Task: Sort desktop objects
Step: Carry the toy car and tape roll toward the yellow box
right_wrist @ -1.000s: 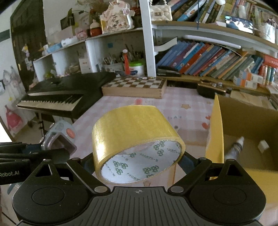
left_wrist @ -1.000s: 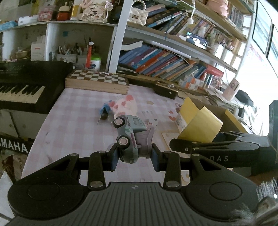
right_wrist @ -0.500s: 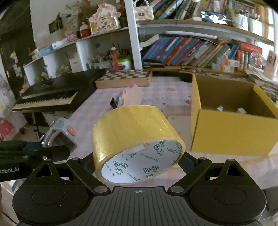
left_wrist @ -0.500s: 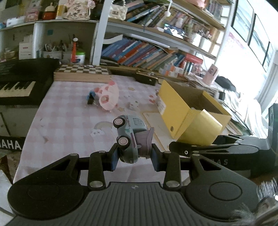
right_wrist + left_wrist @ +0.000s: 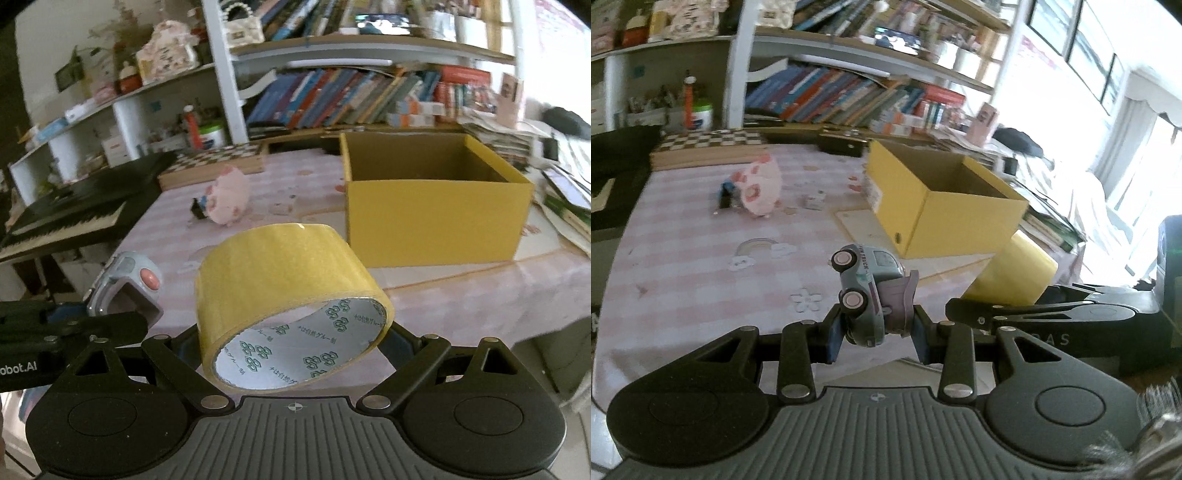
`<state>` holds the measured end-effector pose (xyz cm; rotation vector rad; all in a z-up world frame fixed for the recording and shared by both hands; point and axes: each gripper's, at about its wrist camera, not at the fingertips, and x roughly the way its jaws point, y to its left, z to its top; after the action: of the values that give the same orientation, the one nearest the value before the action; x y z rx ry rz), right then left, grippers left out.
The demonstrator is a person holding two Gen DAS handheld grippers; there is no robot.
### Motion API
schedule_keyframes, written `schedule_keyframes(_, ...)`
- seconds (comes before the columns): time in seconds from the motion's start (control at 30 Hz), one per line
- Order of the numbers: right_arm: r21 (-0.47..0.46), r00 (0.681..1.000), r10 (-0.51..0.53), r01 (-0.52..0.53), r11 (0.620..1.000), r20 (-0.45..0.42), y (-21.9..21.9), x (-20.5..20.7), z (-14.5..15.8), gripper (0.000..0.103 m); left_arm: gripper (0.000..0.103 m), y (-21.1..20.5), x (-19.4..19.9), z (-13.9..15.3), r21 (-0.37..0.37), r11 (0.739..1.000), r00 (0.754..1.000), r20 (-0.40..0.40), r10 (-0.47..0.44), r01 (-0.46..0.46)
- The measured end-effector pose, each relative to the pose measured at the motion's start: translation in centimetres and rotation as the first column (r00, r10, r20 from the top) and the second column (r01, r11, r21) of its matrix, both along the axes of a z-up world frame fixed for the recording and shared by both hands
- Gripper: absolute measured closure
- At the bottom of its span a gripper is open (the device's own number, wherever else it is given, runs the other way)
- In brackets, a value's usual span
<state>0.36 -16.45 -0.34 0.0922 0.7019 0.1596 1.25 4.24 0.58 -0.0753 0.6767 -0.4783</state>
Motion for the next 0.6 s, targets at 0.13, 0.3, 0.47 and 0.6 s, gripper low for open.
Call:
schedule_keyframes(0.13,-0.005,0.999,-0.032,0.032,0.999,-0.003,-0.7,-0.5,-0.1,0.008,0.068,-0.9,0.4,-0.1,-0.003,0.999,0.999,0.001,-0.035,0.035)
schedule_keyframes(0.3,-0.010,0.997,-0.076,0.076,0.997,-0.004,-2.0,-0.7,-0.1,0.008,0.068,-2.2,1.1,-0.2,-0.005,0.997,0.997,-0.002,-0.082,0.082)
schedule_keyframes(0.47,-0.013,0.993,-0.117,0.117,0.993,-0.008,-3.5,-0.8,-0.2,0.008,0.068,-4.2,1.5,-0.4,-0.005,0.991,0.991,-0.008,-0.137,0.137)
schedule_keyframes(0.6,-0.013,0.990,-0.143,0.143,0.990,-0.013,-4.8,-0.4,-0.2,0.008,0.068,-5.6,2.2,-0.4,-0.004,0.986,0.986,-0.008,-0.167,0.167)
